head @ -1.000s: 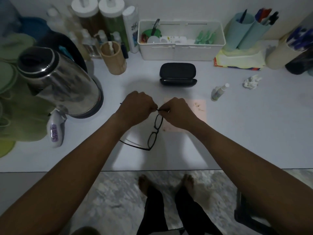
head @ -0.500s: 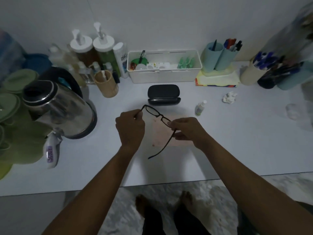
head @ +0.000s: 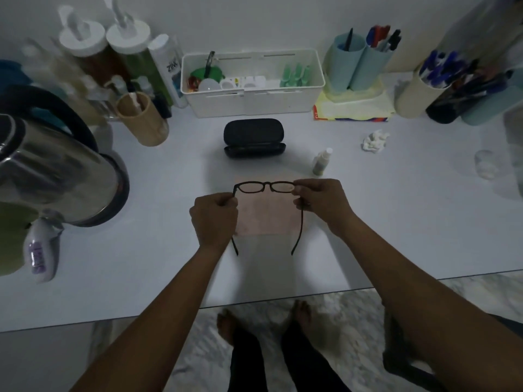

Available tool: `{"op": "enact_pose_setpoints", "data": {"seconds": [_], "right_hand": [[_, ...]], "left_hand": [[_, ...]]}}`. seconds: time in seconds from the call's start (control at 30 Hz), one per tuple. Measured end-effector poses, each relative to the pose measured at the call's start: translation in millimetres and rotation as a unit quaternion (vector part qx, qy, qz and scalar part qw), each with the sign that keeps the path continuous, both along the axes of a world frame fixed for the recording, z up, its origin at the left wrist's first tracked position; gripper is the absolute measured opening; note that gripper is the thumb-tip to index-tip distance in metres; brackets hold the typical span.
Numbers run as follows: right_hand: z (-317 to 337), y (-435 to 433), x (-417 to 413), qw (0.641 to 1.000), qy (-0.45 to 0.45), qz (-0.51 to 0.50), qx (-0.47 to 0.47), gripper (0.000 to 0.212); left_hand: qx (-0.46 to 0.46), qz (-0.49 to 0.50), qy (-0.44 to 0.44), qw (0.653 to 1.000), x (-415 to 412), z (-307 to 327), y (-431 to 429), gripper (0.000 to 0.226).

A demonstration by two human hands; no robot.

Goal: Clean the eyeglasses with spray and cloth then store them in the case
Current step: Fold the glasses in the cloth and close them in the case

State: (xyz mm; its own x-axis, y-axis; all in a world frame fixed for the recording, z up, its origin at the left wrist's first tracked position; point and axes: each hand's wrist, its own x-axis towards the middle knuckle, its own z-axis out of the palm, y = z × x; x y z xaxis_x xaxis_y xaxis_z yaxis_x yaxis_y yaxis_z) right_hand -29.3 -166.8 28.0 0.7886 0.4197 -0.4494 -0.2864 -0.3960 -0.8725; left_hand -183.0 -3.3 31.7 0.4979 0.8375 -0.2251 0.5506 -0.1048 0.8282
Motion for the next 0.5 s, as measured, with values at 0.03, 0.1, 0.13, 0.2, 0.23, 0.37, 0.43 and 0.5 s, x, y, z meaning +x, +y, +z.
{"op": "enact_pose_setpoints", "data": {"seconds": [0.03, 0.1, 0.13, 0.2, 0.23, 0.37, 0.43, 0.5], "right_hand": [[-5, 0, 2, 0.999, -0.031, 0.011, -0.022, 0.019], [-15, 1, 6, 0.992, -0.098, 0.041, -0.064, 0.017], [-18, 1, 6, 0.988, -0.12, 0.054, -0.079, 0.018], [-23, 1, 5, 0.983, -0.146, 0.067, -0.092, 0.019], [-24, 1, 6, 0.981, -0.154, 0.072, -0.096, 0.02], [-26, 2, 8, 0.976, -0.17, 0.082, -0.111, 0.022], [-27, 2, 8, 0.972, -0.179, 0.089, -0.121, 0.022], [-27, 2, 6, 0.97, -0.188, 0.093, -0.125, 0.022]], "left_hand": [[0.002, -0.002, 0.014, 1.0, 1, -4, 1, 0.015], [0.002, -0.007, 0.033, 0.999, 3, -8, 1, 0.016], [0.002, -0.011, 0.04, 0.999, 4, -9, 1, 0.017], [0.008, -0.021, 0.054, 0.998, 4, -13, 1, 0.017], [0.011, -0.025, 0.059, 0.998, 4, -14, 1, 0.017], [0.004, -0.024, 0.064, 0.998, 6, -16, 2, 0.015], [0.0, -0.02, 0.061, 0.998, 6, -17, 4, 0.017], [0.0, -0.019, 0.06, 0.998, 7, -17, 6, 0.017]]}}
